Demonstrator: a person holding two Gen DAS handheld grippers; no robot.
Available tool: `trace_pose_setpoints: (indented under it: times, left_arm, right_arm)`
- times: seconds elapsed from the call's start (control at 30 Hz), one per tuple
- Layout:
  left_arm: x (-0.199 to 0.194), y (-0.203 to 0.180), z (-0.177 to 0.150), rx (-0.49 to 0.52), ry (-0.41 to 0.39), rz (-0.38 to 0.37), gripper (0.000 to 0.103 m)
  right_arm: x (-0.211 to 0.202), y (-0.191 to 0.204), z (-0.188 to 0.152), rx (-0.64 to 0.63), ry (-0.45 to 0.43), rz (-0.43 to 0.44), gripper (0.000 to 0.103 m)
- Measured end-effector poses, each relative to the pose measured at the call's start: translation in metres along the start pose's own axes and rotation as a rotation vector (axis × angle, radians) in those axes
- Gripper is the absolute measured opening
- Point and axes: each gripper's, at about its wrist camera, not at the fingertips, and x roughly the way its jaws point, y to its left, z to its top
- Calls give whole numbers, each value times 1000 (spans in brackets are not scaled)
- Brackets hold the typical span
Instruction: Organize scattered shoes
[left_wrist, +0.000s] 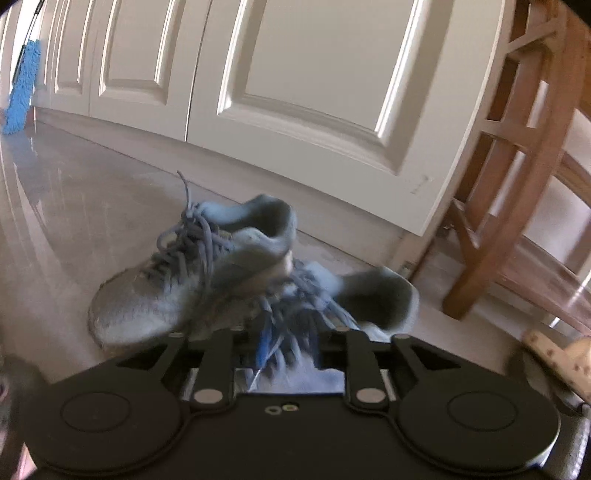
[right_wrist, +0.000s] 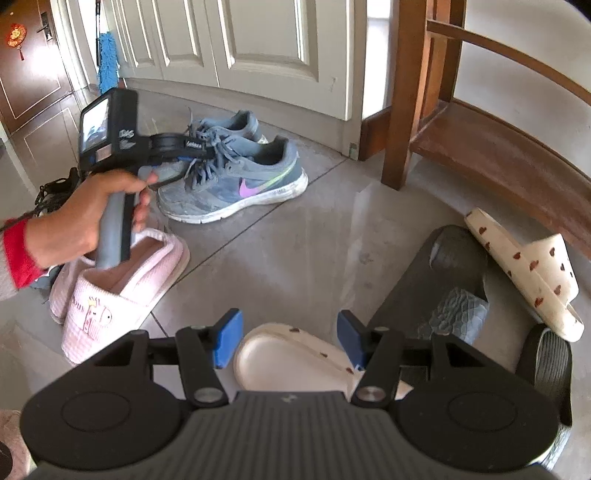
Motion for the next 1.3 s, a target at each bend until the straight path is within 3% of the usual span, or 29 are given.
trace_pose_setpoints:
  times: [0.17, 0.4, 0.57, 0.67, 0.87, 0.93, 1.03, 1.2, 1.3]
  left_arm:
    - [-45, -25, -31, 94, 41, -161, 30]
    - [-91, -92, -109, 233, 262, -502, 31]
    - [-110, -131, -138, 313, 348, -709, 35]
    - [-102, -147, -147, 352, 357, -712, 35]
    - [-68, -160, -160, 248, 492, -847, 34]
    - [-58, -164, -164, 229, 508, -878, 21]
    - [-48, -165, -166, 234, 530, -929, 15]
    - [-56, -163, -168, 351, 570, -1033, 12]
    - [-68, -157, -175, 485, 647, -1127, 13]
  right_arm:
    - [4, -6, 7, 20, -21, -32, 61]
    - [-34, -68, 15, 143, -128, -215, 61]
    - [-57, -91, -2, 202, -162, -264, 62]
    - [-57, -92, -15, 206, -140, -250, 62]
    - [-57, -78, -32, 131, -104, -210, 62]
    - [-59, -79, -36, 136, -100, -214, 62]
    - [-63, -83, -42, 144, -95, -220, 62]
    - [-69, -89, -51, 163, -87, -232, 62]
    - [-70, -93, -54, 186, -89, -242, 62]
